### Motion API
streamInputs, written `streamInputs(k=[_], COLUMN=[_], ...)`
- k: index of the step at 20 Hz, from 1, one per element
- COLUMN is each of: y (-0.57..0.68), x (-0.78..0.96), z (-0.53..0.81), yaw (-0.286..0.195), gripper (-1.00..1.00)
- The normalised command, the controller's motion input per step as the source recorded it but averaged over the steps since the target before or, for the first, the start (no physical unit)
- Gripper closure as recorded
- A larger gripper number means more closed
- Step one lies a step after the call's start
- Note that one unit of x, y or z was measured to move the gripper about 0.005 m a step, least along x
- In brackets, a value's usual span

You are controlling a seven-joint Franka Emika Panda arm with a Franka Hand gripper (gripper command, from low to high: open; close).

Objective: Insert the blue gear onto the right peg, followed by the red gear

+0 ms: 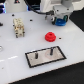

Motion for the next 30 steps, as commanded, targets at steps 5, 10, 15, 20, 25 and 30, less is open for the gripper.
streamInputs(k=[5, 10, 15, 20, 25, 30], y=[-0.28, -0.36, -0.27, -0.22, -0.21, -0.27], x=[0.44, 0.70, 0.83, 0.86, 0.90, 0.88], z=[0.64, 0.56, 0.53, 0.49, 0.42, 0.37], yaw=[0.000, 0.000, 0.000, 0.000, 0.000, 0.000], gripper=[1.00, 1.00, 1.00, 1.00, 1.00, 1.00])
